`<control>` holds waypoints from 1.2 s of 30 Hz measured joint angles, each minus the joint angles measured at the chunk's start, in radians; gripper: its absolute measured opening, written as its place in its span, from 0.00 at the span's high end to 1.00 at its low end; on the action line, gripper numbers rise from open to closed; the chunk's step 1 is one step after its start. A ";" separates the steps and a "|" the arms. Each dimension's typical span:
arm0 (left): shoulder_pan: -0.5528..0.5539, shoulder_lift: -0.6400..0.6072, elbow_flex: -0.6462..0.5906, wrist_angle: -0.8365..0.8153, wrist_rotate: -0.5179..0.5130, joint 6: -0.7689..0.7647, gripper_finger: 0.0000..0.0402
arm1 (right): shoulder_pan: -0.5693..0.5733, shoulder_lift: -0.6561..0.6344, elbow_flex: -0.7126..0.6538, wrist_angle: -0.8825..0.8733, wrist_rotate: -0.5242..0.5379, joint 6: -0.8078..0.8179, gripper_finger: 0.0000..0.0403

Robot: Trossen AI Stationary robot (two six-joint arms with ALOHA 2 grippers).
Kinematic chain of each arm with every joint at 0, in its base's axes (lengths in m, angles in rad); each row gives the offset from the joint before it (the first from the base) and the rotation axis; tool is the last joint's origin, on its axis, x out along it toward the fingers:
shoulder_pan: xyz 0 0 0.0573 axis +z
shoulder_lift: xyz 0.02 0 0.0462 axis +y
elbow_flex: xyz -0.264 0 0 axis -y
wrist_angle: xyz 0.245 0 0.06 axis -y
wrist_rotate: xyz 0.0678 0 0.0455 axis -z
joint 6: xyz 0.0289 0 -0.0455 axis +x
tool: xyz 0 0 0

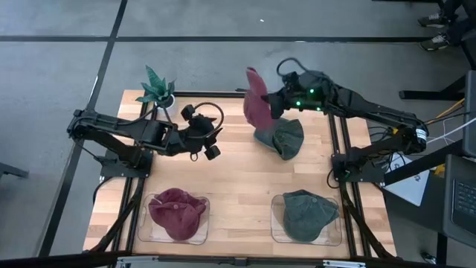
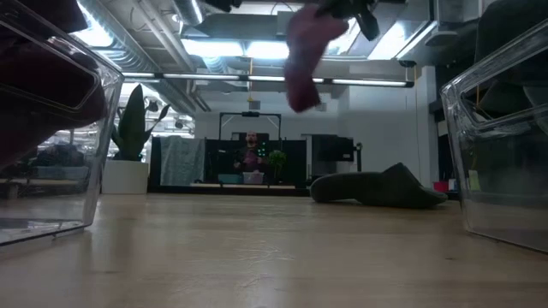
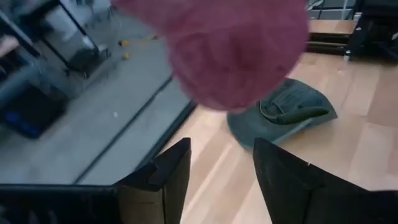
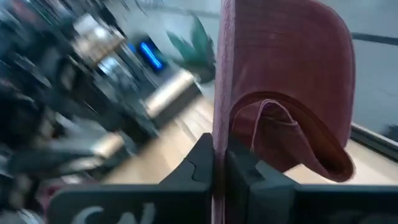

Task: Pick & Place hat
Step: Put the red cap into the left transparent bin

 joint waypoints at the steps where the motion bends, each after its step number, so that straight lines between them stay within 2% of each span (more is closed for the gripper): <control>1: -0.005 0.000 0.000 0.020 -0.010 0.035 0.58 | -0.004 0.000 0.000 0.036 -0.009 0.019 0.96; 8: -0.011 0.006 0.000 0.099 -0.045 0.322 0.58 | -0.038 0.000 0.000 0.241 -0.031 0.149 0.96; 13: -0.010 0.006 0.000 0.099 -0.158 0.513 0.58 | -0.042 0.000 0.000 0.333 -0.040 0.210 0.96; 16: 0.001 0.006 0.000 0.111 -0.186 0.642 0.58 | -0.041 0.000 0.000 0.383 -0.043 0.240 0.96; 27: 0.078 0.013 -0.001 0.419 -0.231 1.013 0.58 | -0.041 0.000 0.000 0.554 -0.056 0.346 0.96; 36: 0.126 0.013 -0.001 0.563 -0.217 1.277 0.58 | -0.041 -0.001 0.000 0.635 -0.074 0.401 0.96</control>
